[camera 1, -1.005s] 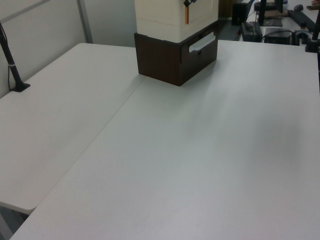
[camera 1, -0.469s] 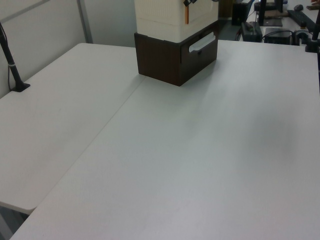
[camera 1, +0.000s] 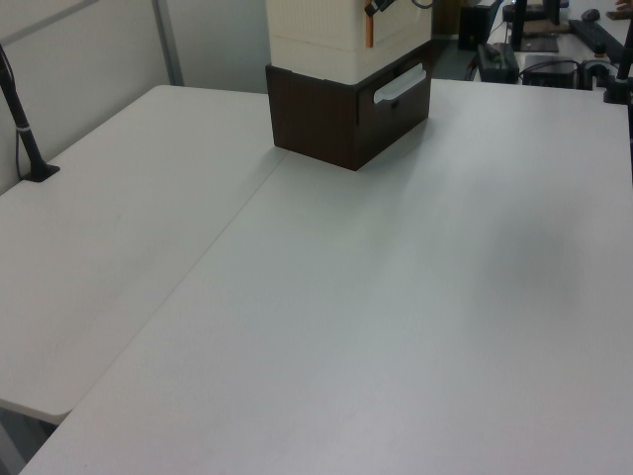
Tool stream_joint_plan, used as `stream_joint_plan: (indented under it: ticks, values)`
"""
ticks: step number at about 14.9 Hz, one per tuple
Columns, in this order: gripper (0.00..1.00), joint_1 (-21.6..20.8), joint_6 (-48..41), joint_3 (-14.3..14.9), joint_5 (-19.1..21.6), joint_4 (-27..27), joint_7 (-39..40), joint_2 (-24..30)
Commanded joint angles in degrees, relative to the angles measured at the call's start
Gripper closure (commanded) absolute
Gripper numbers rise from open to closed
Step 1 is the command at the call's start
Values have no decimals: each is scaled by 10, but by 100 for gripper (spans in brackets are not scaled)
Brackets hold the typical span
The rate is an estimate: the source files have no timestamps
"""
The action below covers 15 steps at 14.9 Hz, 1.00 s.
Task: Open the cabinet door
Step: 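Move the open gripper toward the orange handle strip on the cabinet door, then close the gripper on the door's orange handle edge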
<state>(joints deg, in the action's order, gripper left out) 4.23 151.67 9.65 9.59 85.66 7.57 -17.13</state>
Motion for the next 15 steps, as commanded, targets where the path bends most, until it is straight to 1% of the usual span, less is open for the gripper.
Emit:
stream_joint_plan:
  ticks: [1, 4, 5, 6, 7, 8, 9, 10, 11, 15]
  values:
    - [53, -3, 27, 5, 3, -23, -12, -23]
    - [53, -3, 27, 5, 3, -30, -12, -30]
    - [57, -3, 27, 5, 3, -31, -12, -30]
    - [62, -3, 28, 5, 3, -30, -12, -30]
    - [72, -3, 27, 5, 3, -30, -12, -30]
    - [79, -3, 27, 5, 3, -30, -11, -30]
    - [91, -3, 27, 5, 3, -30, -9, -30]
    - [97, -3, 27, 5, 3, -29, -9, -30]
    - [100, -2, 27, 5, 3, -28, -7, -30]
    - [100, 6, 23, 4, 2, -23, 8, -21]
